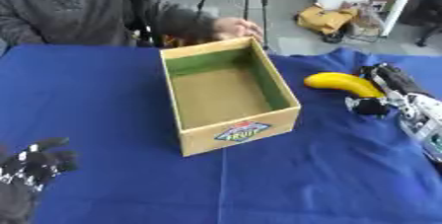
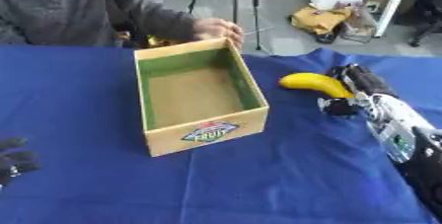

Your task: Pick up objects on the table and place them in the box.

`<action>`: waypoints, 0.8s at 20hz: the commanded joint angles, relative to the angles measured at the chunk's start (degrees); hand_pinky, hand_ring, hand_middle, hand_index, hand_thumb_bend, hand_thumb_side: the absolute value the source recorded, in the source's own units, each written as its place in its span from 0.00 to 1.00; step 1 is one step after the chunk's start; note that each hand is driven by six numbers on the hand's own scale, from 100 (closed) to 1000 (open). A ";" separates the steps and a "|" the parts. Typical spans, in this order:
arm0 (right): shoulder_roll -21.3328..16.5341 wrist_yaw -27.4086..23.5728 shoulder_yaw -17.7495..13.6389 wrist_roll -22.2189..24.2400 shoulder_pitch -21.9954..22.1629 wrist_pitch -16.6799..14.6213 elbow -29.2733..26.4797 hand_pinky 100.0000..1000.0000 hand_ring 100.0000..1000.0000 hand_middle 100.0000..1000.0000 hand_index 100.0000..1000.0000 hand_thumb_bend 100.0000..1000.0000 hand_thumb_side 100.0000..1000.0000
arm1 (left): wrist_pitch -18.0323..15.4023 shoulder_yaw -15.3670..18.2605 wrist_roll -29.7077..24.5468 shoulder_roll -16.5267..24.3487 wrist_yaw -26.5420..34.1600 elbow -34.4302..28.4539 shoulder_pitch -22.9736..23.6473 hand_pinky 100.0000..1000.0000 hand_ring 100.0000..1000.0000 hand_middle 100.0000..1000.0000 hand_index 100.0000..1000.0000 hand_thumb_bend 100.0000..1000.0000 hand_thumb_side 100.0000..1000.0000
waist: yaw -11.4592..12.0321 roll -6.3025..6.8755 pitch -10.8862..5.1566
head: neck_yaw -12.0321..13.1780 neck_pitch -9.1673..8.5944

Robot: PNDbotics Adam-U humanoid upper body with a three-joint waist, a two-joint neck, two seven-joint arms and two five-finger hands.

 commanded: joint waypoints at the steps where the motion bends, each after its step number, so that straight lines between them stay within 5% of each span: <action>1: -3.04 -0.95 -0.94 -2.05 -0.45 0.57 -3.03 0.42 0.41 0.40 0.55 0.00 0.22 | 0.08 -0.14 0.00 0.60 0.24 -1.25 -0.36 0.69 0.69 0.71 0.51 0.23 0.96 | -0.23 0.05 -1.65 | 0.09 -0.63; 16: -4.58 -6.52 -1.02 -4.30 -1.17 3.58 -11.72 0.41 0.40 0.39 0.53 0.00 0.21 | 0.20 -0.21 -0.06 0.65 0.16 -1.10 0.03 0.69 0.69 0.71 0.51 0.24 0.96 | -1.20 -0.08 -2.94 | 0.30 -0.23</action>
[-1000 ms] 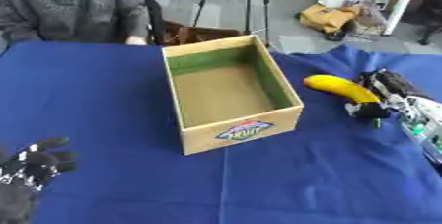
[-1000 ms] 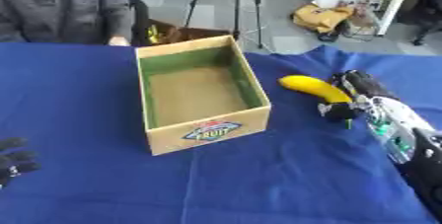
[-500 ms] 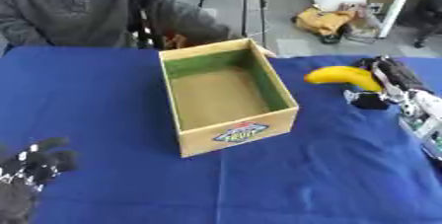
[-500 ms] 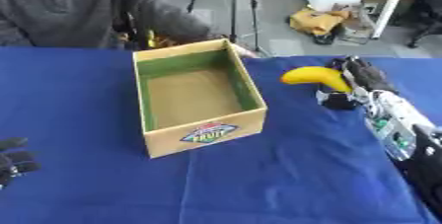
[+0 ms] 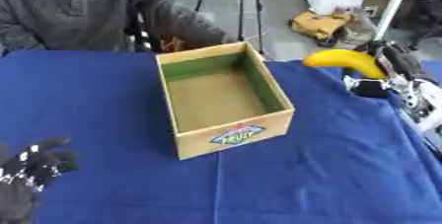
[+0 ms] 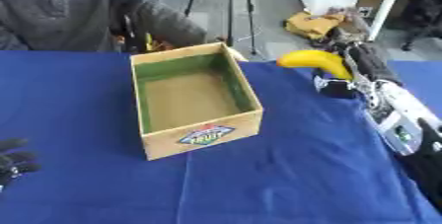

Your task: Pick up objects on the table and place them in the box.

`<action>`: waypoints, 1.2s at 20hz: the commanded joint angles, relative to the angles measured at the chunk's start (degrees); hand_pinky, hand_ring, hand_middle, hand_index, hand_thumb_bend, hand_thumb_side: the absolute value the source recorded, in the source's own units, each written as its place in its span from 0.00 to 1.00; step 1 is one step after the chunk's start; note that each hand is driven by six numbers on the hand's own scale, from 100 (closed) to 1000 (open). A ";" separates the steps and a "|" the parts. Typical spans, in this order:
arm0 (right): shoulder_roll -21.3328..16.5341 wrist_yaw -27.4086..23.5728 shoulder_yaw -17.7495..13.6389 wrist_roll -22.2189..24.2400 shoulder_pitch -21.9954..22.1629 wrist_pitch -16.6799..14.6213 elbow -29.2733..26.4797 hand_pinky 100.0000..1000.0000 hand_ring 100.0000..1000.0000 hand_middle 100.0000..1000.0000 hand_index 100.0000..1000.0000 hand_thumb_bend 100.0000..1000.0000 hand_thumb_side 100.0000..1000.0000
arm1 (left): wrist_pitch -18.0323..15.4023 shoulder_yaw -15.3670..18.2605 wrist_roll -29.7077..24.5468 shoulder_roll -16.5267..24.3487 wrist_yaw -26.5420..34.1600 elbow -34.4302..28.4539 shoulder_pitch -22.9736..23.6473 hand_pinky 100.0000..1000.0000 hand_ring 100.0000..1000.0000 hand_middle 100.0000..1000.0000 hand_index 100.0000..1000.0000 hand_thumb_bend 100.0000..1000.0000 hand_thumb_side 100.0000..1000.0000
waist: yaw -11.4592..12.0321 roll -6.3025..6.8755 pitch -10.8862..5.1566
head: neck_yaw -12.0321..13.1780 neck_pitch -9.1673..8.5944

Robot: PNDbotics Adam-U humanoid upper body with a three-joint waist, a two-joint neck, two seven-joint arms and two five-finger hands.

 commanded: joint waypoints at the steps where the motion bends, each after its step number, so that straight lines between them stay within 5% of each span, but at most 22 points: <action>1: -2.96 -2.00 -0.47 0.19 -1.72 0.30 -3.22 0.41 0.40 0.39 0.53 0.00 0.21 | 0.11 -0.24 -0.05 0.65 0.16 -1.08 -0.31 0.69 0.69 0.71 0.51 0.24 0.96 | -0.13 -0.07 -1.61 | 0.13 -0.21; 12: 1.72 -2.14 4.84 5.44 -9.40 -1.77 -4.52 0.41 0.40 0.38 0.53 0.00 0.20 | 0.27 -0.74 -0.48 0.53 0.45 -1.10 -0.14 0.69 0.69 0.71 0.51 0.24 0.95 | 1.50 -0.38 -3.34 | -0.92 -0.23; 24: 8.13 2.54 8.80 10.02 -13.01 -4.92 0.43 0.41 0.40 0.39 0.53 0.00 0.21 | 0.43 -1.15 -0.90 -0.02 0.79 -1.33 -0.72 0.69 0.69 0.71 0.51 0.24 0.95 | 4.51 -0.57 -2.87 | -2.43 -0.94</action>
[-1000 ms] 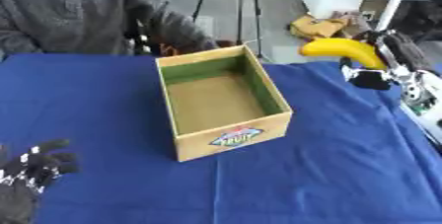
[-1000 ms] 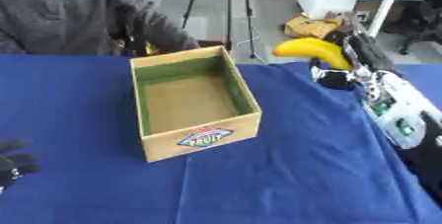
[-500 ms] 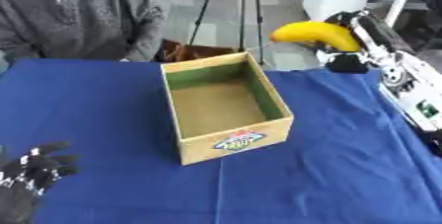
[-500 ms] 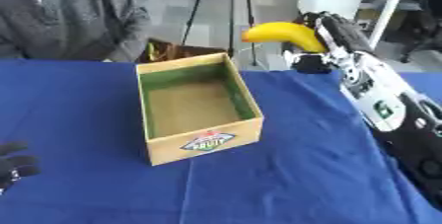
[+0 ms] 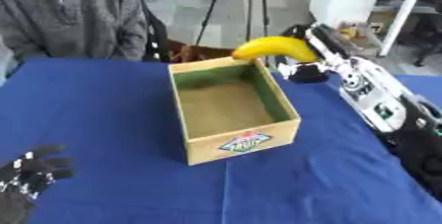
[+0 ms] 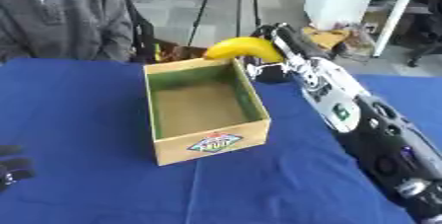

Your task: Pick up objects on the table and place them in the box.

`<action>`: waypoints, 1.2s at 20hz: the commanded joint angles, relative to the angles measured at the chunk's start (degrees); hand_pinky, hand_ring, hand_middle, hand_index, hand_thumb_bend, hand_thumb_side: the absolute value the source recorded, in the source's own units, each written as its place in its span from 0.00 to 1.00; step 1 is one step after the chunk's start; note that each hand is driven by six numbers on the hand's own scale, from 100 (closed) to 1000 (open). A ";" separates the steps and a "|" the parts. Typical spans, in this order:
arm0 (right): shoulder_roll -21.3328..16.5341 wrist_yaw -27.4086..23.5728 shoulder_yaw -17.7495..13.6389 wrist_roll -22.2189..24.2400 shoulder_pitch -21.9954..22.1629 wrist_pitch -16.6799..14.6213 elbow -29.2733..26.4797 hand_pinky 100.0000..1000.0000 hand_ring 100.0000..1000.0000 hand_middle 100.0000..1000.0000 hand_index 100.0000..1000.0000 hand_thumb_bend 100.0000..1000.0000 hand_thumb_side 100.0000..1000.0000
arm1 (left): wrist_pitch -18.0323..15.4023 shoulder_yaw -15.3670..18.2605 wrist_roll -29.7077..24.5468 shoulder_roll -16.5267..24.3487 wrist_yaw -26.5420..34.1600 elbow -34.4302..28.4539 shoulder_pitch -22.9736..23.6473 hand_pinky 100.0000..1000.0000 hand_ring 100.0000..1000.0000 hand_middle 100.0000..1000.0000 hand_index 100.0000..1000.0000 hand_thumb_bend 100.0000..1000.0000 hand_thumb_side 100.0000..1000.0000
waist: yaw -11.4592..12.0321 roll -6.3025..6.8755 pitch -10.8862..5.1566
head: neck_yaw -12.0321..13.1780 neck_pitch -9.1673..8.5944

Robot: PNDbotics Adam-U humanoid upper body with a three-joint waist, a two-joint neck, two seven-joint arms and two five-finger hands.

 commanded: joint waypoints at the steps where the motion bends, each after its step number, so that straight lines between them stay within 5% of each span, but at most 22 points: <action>1: -0.24 1.46 0.15 0.78 -1.49 -0.82 0.88 0.42 0.41 0.39 0.54 0.00 0.21 | -0.05 -0.16 -0.31 0.00 0.31 -1.34 -0.92 0.69 0.69 0.71 0.51 0.24 0.95 | 0.24 0.13 -0.81 | -0.37 -0.95; 10: 2.66 4.26 2.17 3.18 -2.07 -4.05 4.24 0.47 0.44 0.43 0.58 0.00 0.25 | -0.06 -0.28 -0.46 -0.26 0.34 -1.40 -1.06 0.69 0.69 0.71 0.51 0.24 0.95 | 0.47 0.33 -0.46 | -0.67 -1.07; 11: 2.99 4.52 2.42 3.57 -2.11 -4.54 4.50 0.48 0.45 0.44 0.59 0.06 0.25 | -0.06 -0.30 -0.47 -0.29 0.34 -1.41 -1.06 0.69 0.69 0.71 0.51 0.24 0.95 | 0.48 0.36 -0.45 | -0.70 -1.07; 13: 3.52 4.95 2.80 4.28 -2.17 -5.52 4.88 0.50 0.47 0.45 0.61 0.00 0.30 | -0.06 -0.32 -0.50 -0.34 0.34 -1.40 -1.06 0.69 0.69 0.71 0.51 0.24 0.95 | 0.47 0.41 -0.44 | -0.72 -1.09; 24: 5.75 5.12 4.55 9.36 -1.60 -9.77 6.36 0.61 0.61 0.58 0.72 0.11 0.42 | -0.06 -0.29 -0.48 -0.55 0.24 -1.35 -0.96 0.69 0.69 0.71 0.51 0.25 0.95 | 0.07 0.55 -0.40 | -0.64 -1.01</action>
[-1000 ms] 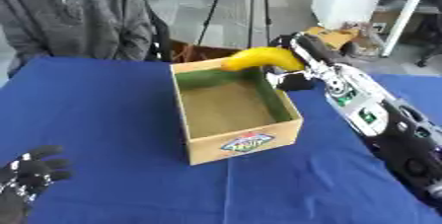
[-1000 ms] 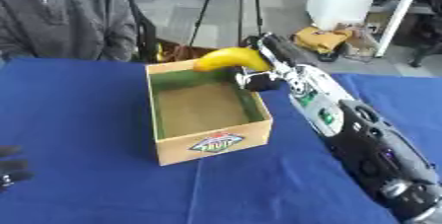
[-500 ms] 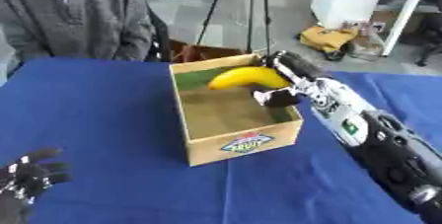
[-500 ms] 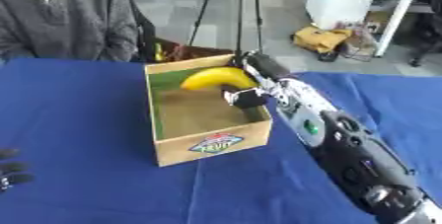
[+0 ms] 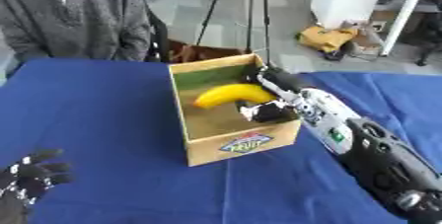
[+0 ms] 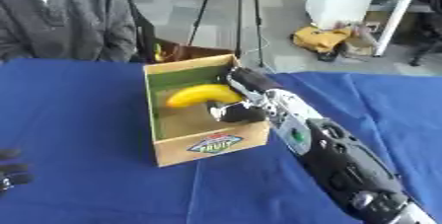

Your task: Pick up objects on the table and place them in the box.

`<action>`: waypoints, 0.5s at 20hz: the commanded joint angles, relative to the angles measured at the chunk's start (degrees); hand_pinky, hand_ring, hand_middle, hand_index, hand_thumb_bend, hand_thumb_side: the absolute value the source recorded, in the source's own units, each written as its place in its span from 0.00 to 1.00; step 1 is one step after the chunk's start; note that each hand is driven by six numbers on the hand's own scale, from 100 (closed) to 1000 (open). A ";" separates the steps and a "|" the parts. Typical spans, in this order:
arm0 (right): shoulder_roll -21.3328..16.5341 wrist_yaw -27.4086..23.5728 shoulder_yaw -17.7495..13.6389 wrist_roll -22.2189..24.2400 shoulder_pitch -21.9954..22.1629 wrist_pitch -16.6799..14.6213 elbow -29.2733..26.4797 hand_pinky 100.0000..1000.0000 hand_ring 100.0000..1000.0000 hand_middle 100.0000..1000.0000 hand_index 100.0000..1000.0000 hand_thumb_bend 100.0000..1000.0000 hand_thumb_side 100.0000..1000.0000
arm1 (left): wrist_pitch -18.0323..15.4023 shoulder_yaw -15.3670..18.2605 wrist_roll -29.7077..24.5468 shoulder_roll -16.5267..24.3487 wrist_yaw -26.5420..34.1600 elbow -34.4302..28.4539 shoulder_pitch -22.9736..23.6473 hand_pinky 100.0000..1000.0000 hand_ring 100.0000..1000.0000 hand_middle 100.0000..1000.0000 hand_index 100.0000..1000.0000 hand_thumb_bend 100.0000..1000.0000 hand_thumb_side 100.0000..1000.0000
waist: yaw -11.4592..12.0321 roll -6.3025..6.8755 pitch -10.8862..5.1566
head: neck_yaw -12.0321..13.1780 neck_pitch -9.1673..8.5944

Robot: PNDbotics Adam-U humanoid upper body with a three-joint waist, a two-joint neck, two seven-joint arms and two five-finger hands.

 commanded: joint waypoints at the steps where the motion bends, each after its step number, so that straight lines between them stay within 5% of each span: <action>1: -0.31 -0.08 0.27 2.86 -0.59 -1.45 0.22 0.64 0.64 0.62 0.75 0.15 0.46 | -0.07 0.04 -0.09 0.06 0.10 -1.35 -0.83 0.69 0.69 0.71 0.51 0.25 0.95 | -0.21 0.30 -0.92 | -0.04 -0.53; 6: -0.21 -1.33 0.44 8.79 -0.28 -4.12 -0.17 0.76 0.81 0.83 0.86 0.33 0.56 | -0.06 0.08 -0.04 0.06 0.07 -1.36 -0.78 0.69 0.69 0.71 0.51 0.25 0.95 | -0.61 0.26 -1.12 | 0.09 -0.51; 10: -0.59 -1.78 -0.04 9.87 -0.25 -4.47 -1.51 0.80 0.85 0.89 0.89 0.40 0.60 | -0.06 0.11 0.00 0.10 0.06 -1.35 -0.70 0.69 0.69 0.71 0.51 0.25 0.95 | -0.98 0.26 -1.35 | 0.19 -0.45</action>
